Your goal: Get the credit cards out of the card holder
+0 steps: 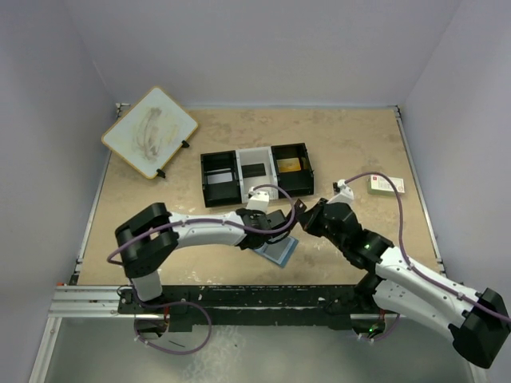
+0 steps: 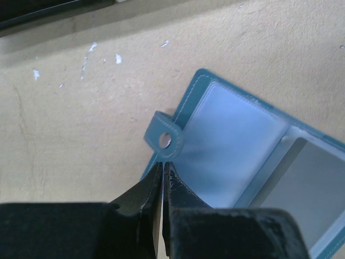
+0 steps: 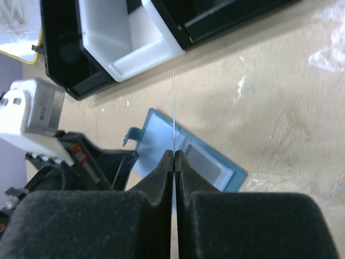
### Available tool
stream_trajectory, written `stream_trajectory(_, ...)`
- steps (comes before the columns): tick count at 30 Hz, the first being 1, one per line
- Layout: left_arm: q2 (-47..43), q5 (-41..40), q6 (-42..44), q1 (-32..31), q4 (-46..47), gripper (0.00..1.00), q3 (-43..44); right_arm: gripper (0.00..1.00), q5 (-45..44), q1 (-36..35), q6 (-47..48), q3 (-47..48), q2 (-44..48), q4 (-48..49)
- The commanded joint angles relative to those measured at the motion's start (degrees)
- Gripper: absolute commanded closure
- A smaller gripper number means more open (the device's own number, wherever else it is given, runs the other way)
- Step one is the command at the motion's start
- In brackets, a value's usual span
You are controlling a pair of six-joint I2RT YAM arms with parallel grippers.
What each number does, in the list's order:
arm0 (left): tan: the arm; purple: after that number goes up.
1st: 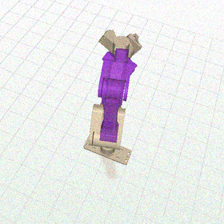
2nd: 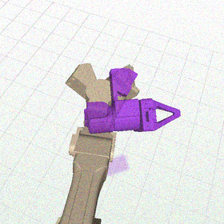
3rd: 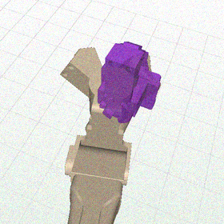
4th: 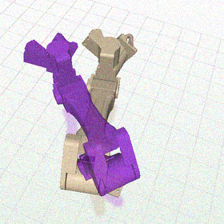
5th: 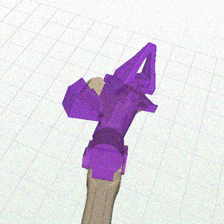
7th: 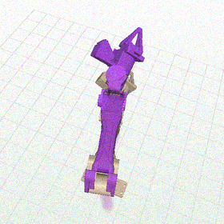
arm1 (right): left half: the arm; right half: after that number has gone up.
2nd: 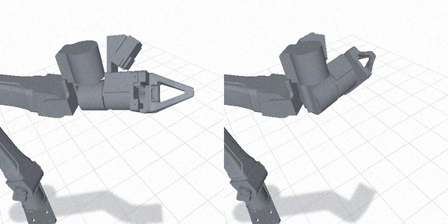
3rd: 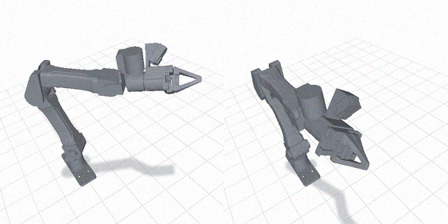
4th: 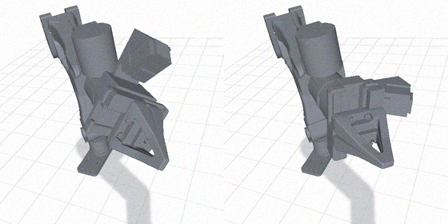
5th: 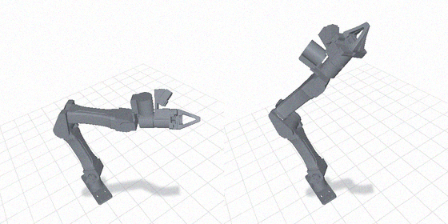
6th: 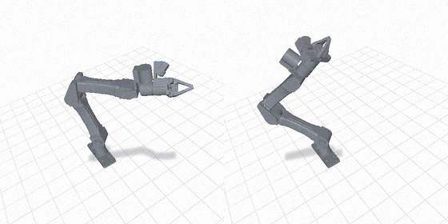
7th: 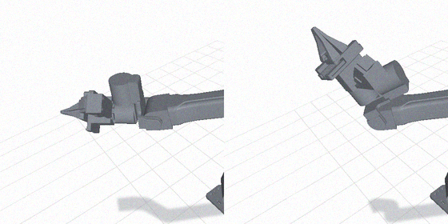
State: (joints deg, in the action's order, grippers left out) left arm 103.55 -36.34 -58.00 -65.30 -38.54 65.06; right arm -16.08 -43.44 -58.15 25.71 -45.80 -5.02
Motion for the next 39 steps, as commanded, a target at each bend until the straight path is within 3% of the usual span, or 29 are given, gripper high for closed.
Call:
stream_trajectory(1, -11.2, -2.3, -1.2, 0.0, 6.6, 1.00, -6.2, 1.00, -3.6, 0.0, 10.9, 3.3, 0.9, 6.7)
stream_trajectory(8, -18.1, -5.0, -3.1, 1.0, 6.5, 1.00, -11.0, 1.00, -1.8, 0.0, 28.0, 4.9, -1.0, 17.6)
stream_trajectory(11, -20.9, -6.9, -4.7, 1.0, 5.6, 0.54, -13.0, 1.00, 2.5, 0.0, 38.1, 5.7, -3.5, 23.0)
stream_trajectory(15, -26.1, -8.7, -8.0, 1.2, 5.4, 0.39, -17.3, 1.00, 6.3, 0.0, 50.8, 8.0, -7.8, 27.3)
stream_trajectory(22, -34.3, -9.0, -12.4, 2.7, 5.2, 0.31, -24.2, 1.00, 15.7, -0.1, 67.0, 14.7, -19.0, 29.4)
stream_trajectory(32, -47.0, -4.0, -15.8, 6.2, 8.3, 0.27, -33.5, 1.00, 9.4, -0.1, 76.5, 29.3, -39.4, 23.9)
stream_trajectory(39, -50.1, -3.2, -16.9, 6.4, 5.9, 0.27, -34.7, 1.00, 4.6, -0.1, 82.7, 36.6, -49.8, 22.7)
